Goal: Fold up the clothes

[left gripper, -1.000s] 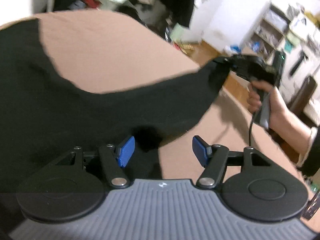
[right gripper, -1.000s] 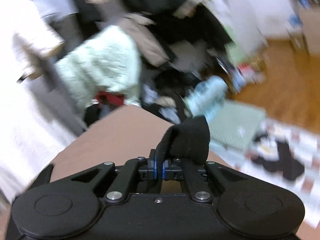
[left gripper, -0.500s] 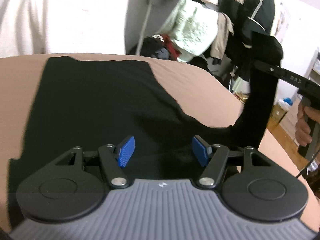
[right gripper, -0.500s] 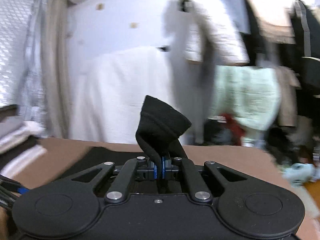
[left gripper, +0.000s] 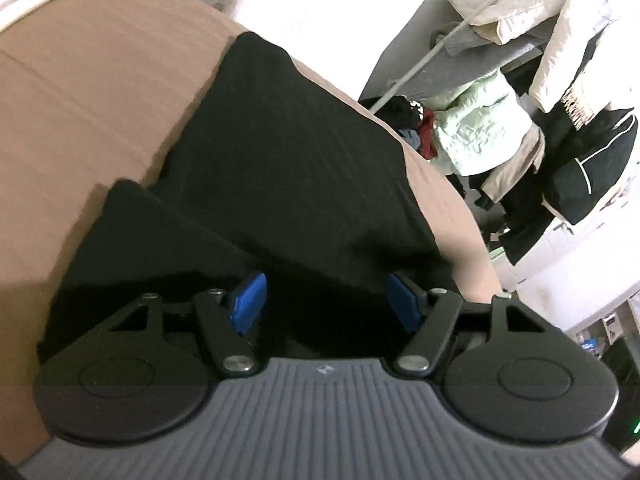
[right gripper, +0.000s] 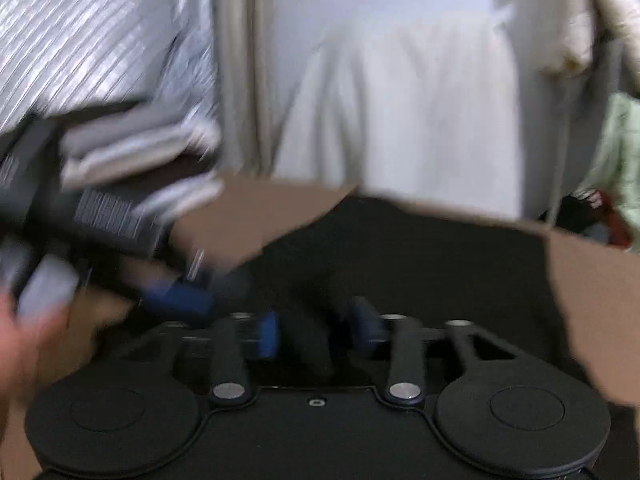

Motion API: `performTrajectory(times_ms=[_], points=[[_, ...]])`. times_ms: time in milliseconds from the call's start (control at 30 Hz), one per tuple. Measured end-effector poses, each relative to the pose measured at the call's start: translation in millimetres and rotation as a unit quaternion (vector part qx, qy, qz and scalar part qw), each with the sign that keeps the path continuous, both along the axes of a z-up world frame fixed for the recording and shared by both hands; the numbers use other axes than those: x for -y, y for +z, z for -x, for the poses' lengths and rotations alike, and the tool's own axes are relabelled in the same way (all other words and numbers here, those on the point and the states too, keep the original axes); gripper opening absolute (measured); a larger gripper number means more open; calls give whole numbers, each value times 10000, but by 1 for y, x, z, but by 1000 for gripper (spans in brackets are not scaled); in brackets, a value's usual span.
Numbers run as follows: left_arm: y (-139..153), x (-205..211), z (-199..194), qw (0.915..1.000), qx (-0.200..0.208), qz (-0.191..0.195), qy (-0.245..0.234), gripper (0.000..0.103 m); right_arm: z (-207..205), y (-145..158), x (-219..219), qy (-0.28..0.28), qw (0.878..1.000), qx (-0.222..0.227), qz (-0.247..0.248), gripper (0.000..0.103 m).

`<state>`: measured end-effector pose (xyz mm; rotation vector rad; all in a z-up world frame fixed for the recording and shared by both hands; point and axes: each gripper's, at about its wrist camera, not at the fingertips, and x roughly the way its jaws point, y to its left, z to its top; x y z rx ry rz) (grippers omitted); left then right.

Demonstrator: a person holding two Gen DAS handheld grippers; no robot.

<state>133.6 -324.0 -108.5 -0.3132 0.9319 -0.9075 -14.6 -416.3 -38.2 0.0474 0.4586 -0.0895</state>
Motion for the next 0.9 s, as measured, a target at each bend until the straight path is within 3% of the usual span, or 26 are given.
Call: performTrajectory(times_ms=[67, 233, 300, 433, 633, 667, 700, 767, 900], points=[[-9, -6, -8, 9995, -288, 71, 116, 67, 16, -7, 4, -108, 9997, -58, -230, 51], [-29, -4, -10, 9964, -836, -123, -66, 67, 85, -8, 35, -1057, 9921, -164, -661, 54], [-32, 3, -6, 9968, -705, -345, -132, 67, 115, -8, 47, -1485, 9871, -249, -550, 55], [-30, 22, 10, 9964, -38, -794, -301, 71, 160, -20, 67, -2074, 9764, -518, -321, 56], [-32, 38, 23, 9935, 149, -940, -632, 81, 183, -40, 86, -2486, 9639, -673, -683, 56], [-34, 42, 24, 9919, 296, -1070, -623, 75, 184, -42, 88, -2492, 9631, -667, -765, 56], [-36, 48, 26, 9889, 537, -1238, -623, 47, 184, -44, 88, -2500, 9627, -661, -792, 56], [-35, 55, 31, 9825, 899, -1467, -710, 11, 177, -49, 91, -2560, 9604, -634, -897, 61], [2, 46, 44, 9810, 1440, -1111, -673, 9, 162, -61, 102, -2726, 9531, -559, -1188, 65]])
